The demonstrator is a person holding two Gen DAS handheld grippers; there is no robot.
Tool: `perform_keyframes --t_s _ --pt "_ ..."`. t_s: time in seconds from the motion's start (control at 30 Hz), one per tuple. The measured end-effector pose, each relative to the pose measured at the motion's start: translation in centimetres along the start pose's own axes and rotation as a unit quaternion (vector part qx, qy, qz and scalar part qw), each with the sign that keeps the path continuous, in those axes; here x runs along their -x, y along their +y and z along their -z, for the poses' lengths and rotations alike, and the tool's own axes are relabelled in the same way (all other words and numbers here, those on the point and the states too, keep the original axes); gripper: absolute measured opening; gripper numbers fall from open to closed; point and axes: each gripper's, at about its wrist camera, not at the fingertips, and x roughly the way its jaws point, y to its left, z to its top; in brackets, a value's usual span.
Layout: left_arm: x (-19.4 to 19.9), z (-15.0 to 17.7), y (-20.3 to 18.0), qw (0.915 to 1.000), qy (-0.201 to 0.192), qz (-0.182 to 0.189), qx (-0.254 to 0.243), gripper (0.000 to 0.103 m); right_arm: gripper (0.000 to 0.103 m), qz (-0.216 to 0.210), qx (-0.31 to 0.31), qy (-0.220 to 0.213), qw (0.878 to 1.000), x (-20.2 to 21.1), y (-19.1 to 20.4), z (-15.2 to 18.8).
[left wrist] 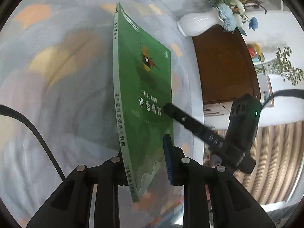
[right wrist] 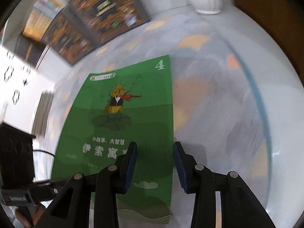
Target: Organize books
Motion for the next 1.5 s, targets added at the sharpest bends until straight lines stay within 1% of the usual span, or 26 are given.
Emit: perform_keyframes --t_s 0.07,0.1,0.17,0.23,0.3,0.37,0.53,0.57,0.6,0.63,0.67,0.7,0.77,0.83,0.97,1.03,1.1,1.13,1.2,1.23,1.27,1.3,1.37,1.4,1.43,1.5 --pt "1.2 1.4 1.0 0.9995 -0.014 -0.007 0.026 0.021 0.039 -0.003 0.008 0.011 1.0 0.3 0.8 2.1" --pt "1.9 2.3 1.7 0.9989 -0.022 -0.015 0.039 0.02 0.039 -0.009 0.001 0.017 1.0 0.6 0.8 3.0" --pt "2.7 3.6 2.7 0.9981 -0.024 -0.021 0.053 0.02 0.039 -0.017 -0.014 0.027 0.999 0.9 0.4 4.3" --pt "3.1 4.2 3.3 0.9973 -0.024 -0.012 0.069 0.02 0.04 -0.03 -0.029 0.037 0.998 1.5 -0.2 5.8" --pt "3.2 5.0 3.4 0.9967 -0.026 -0.004 0.076 0.02 0.041 -0.039 -0.036 0.046 0.998 1.9 -0.6 6.4" --pt "2.9 4.8 3.2 0.9966 -0.031 -0.004 0.077 0.02 0.041 -0.044 -0.038 0.045 0.997 2.2 -0.9 7.2" --pt "2.4 4.4 1.6 0.9973 -0.041 -0.003 0.061 0.02 0.041 -0.047 -0.041 0.048 0.997 2.6 -0.7 7.8" --pt "2.5 4.3 1.6 0.997 -0.042 0.003 0.065 0.02 0.042 -0.055 -0.051 0.052 0.996 2.5 -0.9 7.8" --pt "2.6 4.0 1.6 0.9958 -0.042 0.019 0.079 0.02 0.045 -0.073 -0.069 0.058 0.993 2.5 -1.6 7.9" --pt "2.8 3.8 1.9 0.9942 -0.042 0.037 0.092 0.02 0.047 -0.098 -0.093 0.065 0.989 2.5 -2.4 8.1" --pt "2.9 3.5 1.9 0.9929 -0.043 0.048 0.1 0.02 0.051 -0.113 -0.108 0.069 0.985 2.5 -2.9 8.1" --pt "3.1 3.1 1.7 0.9919 -0.043 0.059 0.104 0.02 0.052 -0.135 -0.13 0.073 0.98 2.5 -3.8 8.3" --pt "3.2 2.8 1.2 0.9915 -0.04 0.069 0.103 0.02 0.053 -0.162 -0.156 0.08 0.971 2.5 -4.7 8.6" --pt "3.0 2.4 1.1 0.9891 -0.029 0.087 0.115 0.02 0.055 -0.196 -0.183 0.089 0.959 2.2 -5.5 9.0" --pt "2.7 2.2 1.1 0.981 -0.018 0.126 0.146 0.02 0.056 -0.257 -0.238 0.099 0.931 1.2 -6.8 9.2" --pt "2.7 2.2 1.2 0.9778 -0.013 0.138 0.157 0.02 0.056 -0.275 -0.252 0.101 0.922 0.8 -7.2 8.9" --pt "2.6 2.1 1.4 0.9772 -0.006 0.139 0.16 0.02 0.056 -0.292 -0.267 0.1 0.913 0.4 -7.5 8.4" --pt "2.7 2.2 1.6 0.9775 -0.003 0.138 0.16 0.02 0.056 -0.295 -0.269 0.099 0.911 0.4 -7.6 8.1" --pt "2.5 2.2 1.6 0.9775 0.002 0.136 0.162 0.02 0.056 -0.293 -0.264 0.093 0.914 0.5 -7.3 7.5" --pt "2.5 2.2 1.7 0.9773 0.004 0.136 0.163 0.02 0.056 -0.285 -0.255 0.089 0.92 0.6 -6.8 7.2" --pt "2.4 2.1 1.6 0.9781 0.003 0.131 0.162 0.02 0.056 -0.273 -0.246 0.084 0.926 0.9 -6.6 7.0" --pt "2.5 2.1 1.7 0.9793 0.003 0.126 0.158 0.02 0.053 -0.264 -0.237 0.079 0.932 1.3 -6.5 7.0" --pt "2.5 1.9 1.6 0.983 0.003 0.109 0.148 0.02 0.05 -0.234 -0.212 0.06 0.947 2.4 -5.7 6.9" --pt "2.5 1.9 1.7 0.9837 0.004 0.105 0.146 0.02 0.049 -0.223 -0.201 0.053 0.953 2.8 -5.6 7.1" --pt "2.4 2.0 1.9 0.9835 0.006 0.105 0.148 0.02 0.048 -0.203 -0.18 0.047 0.961 3.2 -5.0 6.9" --pt "2.2 2.2 2.3 0.9832 0.008 0.1 0.153 0.02 0.046 -0.169 -0.141 0.038 0.975 3.6 -4.1 6.8"
